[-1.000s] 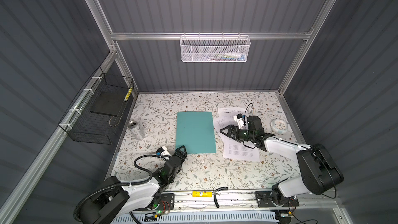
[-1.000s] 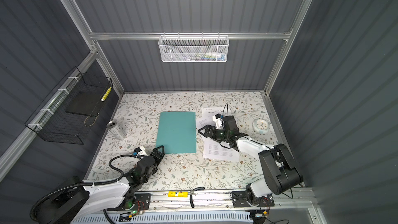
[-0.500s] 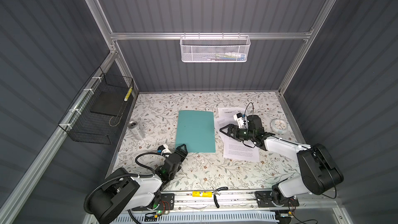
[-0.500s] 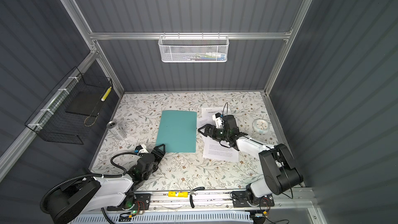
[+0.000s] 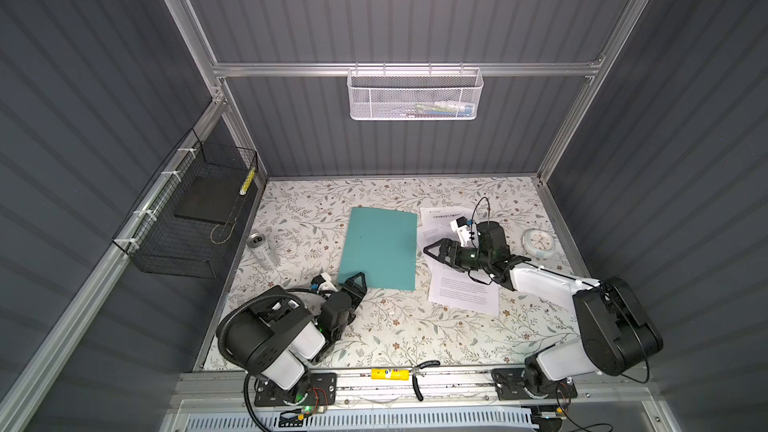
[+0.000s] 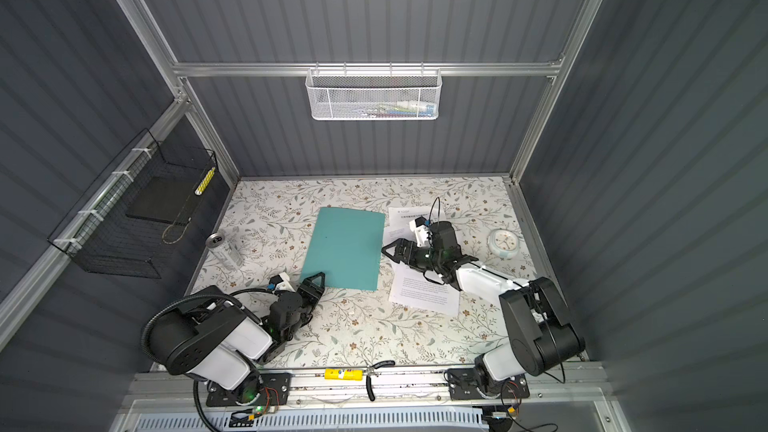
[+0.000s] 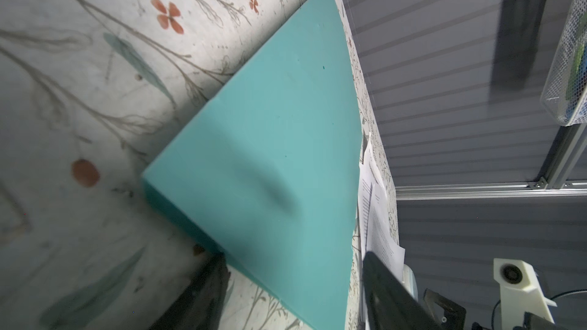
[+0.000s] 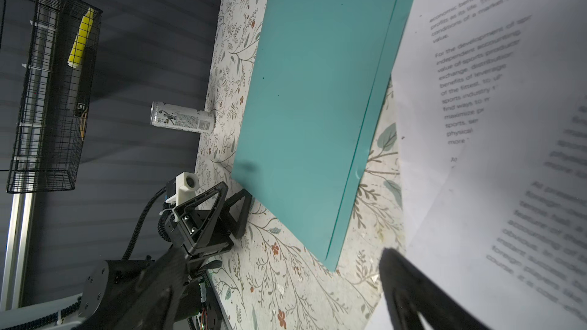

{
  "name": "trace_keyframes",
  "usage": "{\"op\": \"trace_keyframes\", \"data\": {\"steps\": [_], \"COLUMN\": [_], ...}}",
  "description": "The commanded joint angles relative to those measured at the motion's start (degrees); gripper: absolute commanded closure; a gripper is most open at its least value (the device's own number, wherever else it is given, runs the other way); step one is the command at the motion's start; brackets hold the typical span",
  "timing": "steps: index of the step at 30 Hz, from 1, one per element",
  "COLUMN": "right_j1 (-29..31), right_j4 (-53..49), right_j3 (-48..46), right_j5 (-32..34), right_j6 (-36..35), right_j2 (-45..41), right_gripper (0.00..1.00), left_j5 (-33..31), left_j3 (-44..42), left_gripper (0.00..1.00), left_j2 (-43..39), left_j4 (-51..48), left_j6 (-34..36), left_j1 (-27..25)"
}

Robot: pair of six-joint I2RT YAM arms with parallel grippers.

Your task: Put the files into the folder

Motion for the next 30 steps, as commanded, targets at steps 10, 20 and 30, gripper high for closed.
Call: {"op": "trace_keyframes", "data": {"steps": [10, 20, 30], "right_j1": [0.21, 0.24, 0.24], "right_j4": [0.72, -0.34, 1.56], "right_j3": [0.12, 0.99, 1.6], "right_j5": [-0.33, 0.32, -0.29], "right_j6": [-0.57, -1.02, 0.38], "right_j2": [-0.38, -0.28, 1.9], "right_gripper": [0.03, 0.04, 0.04], "left_j5": [4.79, 5.58, 12.97], "left_j3": [-0.9, 1.37, 5.49], "left_gripper": [0.33, 0.23, 0.21], "left_j2": [8.9, -10.95, -24.44], "left_j4": [11.33, -17.4, -35.24], "left_j6": [-2.95, 1.0, 9.26], "left_j1": [2.74, 4.71, 13.81]}}
